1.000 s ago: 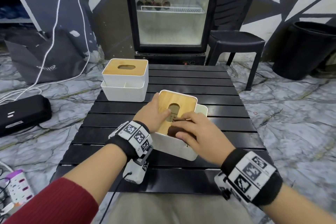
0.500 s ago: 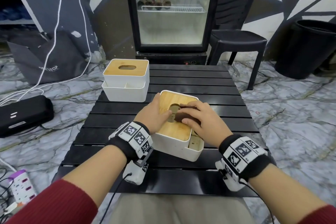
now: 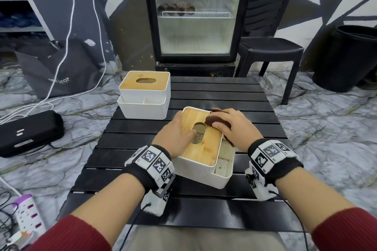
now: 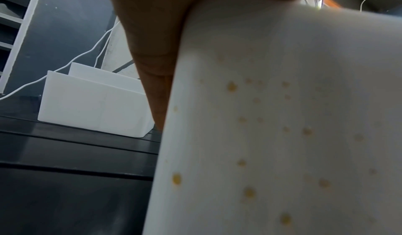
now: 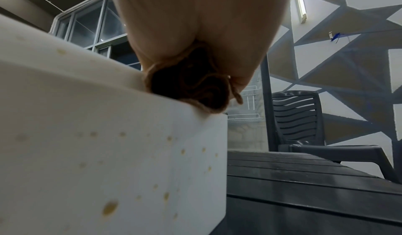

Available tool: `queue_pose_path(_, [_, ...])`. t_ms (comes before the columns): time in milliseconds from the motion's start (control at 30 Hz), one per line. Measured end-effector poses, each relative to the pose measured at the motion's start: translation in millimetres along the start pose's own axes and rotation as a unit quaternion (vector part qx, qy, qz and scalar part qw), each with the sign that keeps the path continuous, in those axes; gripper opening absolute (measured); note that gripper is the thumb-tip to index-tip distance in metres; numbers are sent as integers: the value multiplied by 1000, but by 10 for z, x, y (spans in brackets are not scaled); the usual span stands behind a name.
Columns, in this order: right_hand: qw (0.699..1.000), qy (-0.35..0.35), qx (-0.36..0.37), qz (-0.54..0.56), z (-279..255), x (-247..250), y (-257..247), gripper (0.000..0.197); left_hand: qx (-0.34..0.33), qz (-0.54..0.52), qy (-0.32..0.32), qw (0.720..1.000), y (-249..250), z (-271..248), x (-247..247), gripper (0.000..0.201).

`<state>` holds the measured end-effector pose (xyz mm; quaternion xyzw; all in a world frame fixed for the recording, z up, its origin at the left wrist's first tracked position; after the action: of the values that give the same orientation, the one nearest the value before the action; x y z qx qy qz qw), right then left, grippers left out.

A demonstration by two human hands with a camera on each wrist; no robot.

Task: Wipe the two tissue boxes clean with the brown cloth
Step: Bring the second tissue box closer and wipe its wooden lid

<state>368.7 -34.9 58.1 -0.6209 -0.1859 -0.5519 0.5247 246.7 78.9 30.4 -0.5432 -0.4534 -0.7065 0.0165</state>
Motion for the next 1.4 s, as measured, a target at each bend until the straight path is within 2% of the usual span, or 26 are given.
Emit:
queue_pose_path(133, [1000, 6, -15, -8, -11, -2, 3, 32, 3, -32, 52, 998, 7, -46, 112, 43])
queue_pose_path(200, [999, 13, -29, -16, -26, 5, 7, 34, 1, -34, 50, 998, 16, -74, 142, 43])
queue_pose_path(267, [998, 33, -52, -29, -63, 34, 31, 35, 1, -19, 28, 999, 3, -126, 144, 52])
queue_pose_path(367, [990, 74, -97, -68, -161, 95, 74, 35, 34, -17, 12, 999, -117, -271, 143, 72])
queue_pose_path(500, [980, 86, -138, -111, -267, 120, 18, 36, 61, -135, -1, 989, -109, -400, 43, 82])
queue_pose_path(700, [992, 53, -70, -92, -425, 89, -158, 35, 111, -157, 31, 981, -121, -250, 16, 88])
queue_pose_path(933, [1000, -7, -9, -25, -546, 110, -134, 33, 87, -74, 52, 992, -185, -28, 46, 82])
queue_pose_path(1133, [999, -20, 3, 48, -605, 180, -91, 31, 66, -43, 67, 995, -190, 9, 64, 80])
queue_pose_path(1233, [995, 17, -6, 95, -685, 331, 89, 30, 62, -38, 72, 995, -180, -2, 69, 79])
queue_pose_path(1333, [995, 42, -42, 76, -794, 397, 426, 32, 59, -30, 70, 995, -167, -6, 70, 79])
queue_pose_path(1400, [997, 1, -74, 34, -881, 304, 666, 34, 58, -24, 65, 996, -150, -6, 68, 78])
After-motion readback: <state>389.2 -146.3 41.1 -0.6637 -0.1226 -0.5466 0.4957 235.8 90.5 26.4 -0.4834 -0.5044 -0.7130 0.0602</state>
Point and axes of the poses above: each hand's wrist, its own z-axis towards the middle knuckle, its own x-axis out of the back of the hand, y = z × x, the point moved 9 cm from there along z, towards the middle knuckle, and after that the axes turned 2 degrees about y, right-handed, at the moved point
